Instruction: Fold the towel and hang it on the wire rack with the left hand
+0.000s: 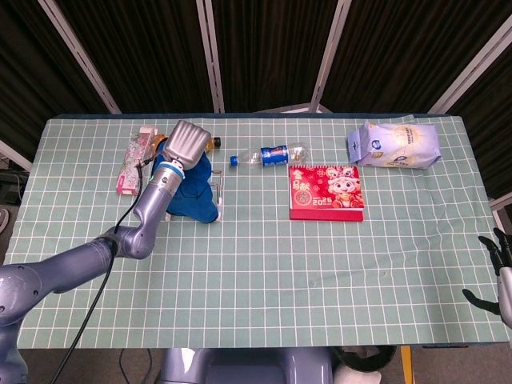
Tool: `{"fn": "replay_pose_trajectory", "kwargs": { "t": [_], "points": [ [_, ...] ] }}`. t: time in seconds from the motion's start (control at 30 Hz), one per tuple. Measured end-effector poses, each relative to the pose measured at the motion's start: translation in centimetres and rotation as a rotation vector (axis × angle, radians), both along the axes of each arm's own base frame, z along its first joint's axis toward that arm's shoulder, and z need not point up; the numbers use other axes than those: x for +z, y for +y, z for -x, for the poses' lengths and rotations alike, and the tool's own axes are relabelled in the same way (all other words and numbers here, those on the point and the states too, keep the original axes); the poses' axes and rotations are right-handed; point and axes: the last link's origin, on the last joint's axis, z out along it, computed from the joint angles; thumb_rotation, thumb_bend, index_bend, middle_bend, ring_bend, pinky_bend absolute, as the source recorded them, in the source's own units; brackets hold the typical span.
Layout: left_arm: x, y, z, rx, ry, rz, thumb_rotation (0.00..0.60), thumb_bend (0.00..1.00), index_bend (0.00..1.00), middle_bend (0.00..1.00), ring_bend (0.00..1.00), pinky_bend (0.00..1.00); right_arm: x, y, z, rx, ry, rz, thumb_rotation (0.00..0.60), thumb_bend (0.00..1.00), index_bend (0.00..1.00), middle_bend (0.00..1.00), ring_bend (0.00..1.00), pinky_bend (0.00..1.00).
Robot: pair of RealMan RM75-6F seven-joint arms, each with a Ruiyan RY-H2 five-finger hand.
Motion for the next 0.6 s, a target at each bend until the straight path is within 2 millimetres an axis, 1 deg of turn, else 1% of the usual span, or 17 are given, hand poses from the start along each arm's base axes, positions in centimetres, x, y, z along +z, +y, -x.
{"fn": "replay_pose_trajectory", "kwargs": {
  "t": [0.03, 0.07, 0.1, 0.17, 0.2, 0.23, 0.27, 0.33, 0.43, 0.6],
  "points": [
    [-0.3, 0.0, 0.1, 0.012, -0.016, 0.013, 0.6, 0.69, 0.64, 0.92, 0.85, 1.0, 0.0, 0.0, 0.0, -0.001, 0.0, 0.0, 0.6, 0.0, 0.17, 0.0, 0.0, 0.0],
    [-0.5, 0.0, 0.2, 0.02, -0.026, 0.021, 0.6, 0.61, 0.53, 0.91, 0.85, 1.0, 0.0, 0.0, 0.0, -0.001, 0.0, -0.001, 0.6, 0.0, 0.17, 0.0, 0.0, 0.0],
    [-0.7, 0.0, 0.3, 0.028, -0.035, 0.029, 0.6, 0.54, 0.45, 0.91, 0.85, 1.0, -0.1, 0.0, 0.0, -0.002, 0.0, -0.001, 0.6, 0.0, 0.17, 0.0, 0.0, 0.0],
    [-1.0, 0.0, 0.4, 0.047, -0.053, 0.043, 0.6, 0.36, 0.21, 0.88, 0.84, 1.0, -0.1, 0.0, 0.0, -0.002, 0.001, -0.003, 0.6, 0.0, 0.15, 0.0, 0.0, 0.0],
    [-1.1, 0.0, 0.4, 0.057, -0.064, 0.051, 0.6, 0.31, 0.13, 0.87, 0.84, 1.0, -0.1, 0.0, 0.0, -0.002, 0.001, -0.003, 0.6, 0.0, 0.15, 0.0, 0.0, 0.0],
    [-1.2, -0.1, 0.5, 0.073, -0.081, 0.061, 0.6, 0.24, 0.06, 0.86, 0.83, 1.0, -0.1, 0.0, 0.0, -0.002, 0.001, -0.002, 0.6, 0.0, 0.14, 0.0, 0.0, 0.0],
    [-1.3, -0.1, 0.5, 0.085, -0.096, 0.068, 0.6, 0.18, 0.01, 0.86, 0.83, 1.0, 0.0, 0.0, 0.0, -0.002, 0.001, -0.001, 0.6, 0.0, 0.12, 0.0, 0.0, 0.0],
    [-1.2, -0.1, 0.4, 0.11, -0.132, 0.08, 0.6, 0.1, 0.0, 0.85, 0.83, 1.0, 0.0, 0.0, 0.0, -0.002, 0.0, -0.001, 0.6, 0.0, 0.1, 0.0, 0.0, 0.0],
    [-0.9, -0.3, 0.0, 0.123, -0.179, 0.085, 0.6, 0.02, 0.0, 0.85, 0.83, 1.0, 0.0, 0.1, 0.0, -0.001, -0.001, -0.002, 0.6, 0.0, 0.1, 0.0, 0.0, 0.0],
    [0.0, -0.6, -0.7, 0.127, -0.235, 0.078, 0.6, 0.01, 0.0, 0.85, 0.83, 1.0, 0.0, 0.1, -0.1, 0.005, -0.001, -0.002, 0.6, 0.0, 0.1, 0.0, 0.0, 0.0]
  ]
}}
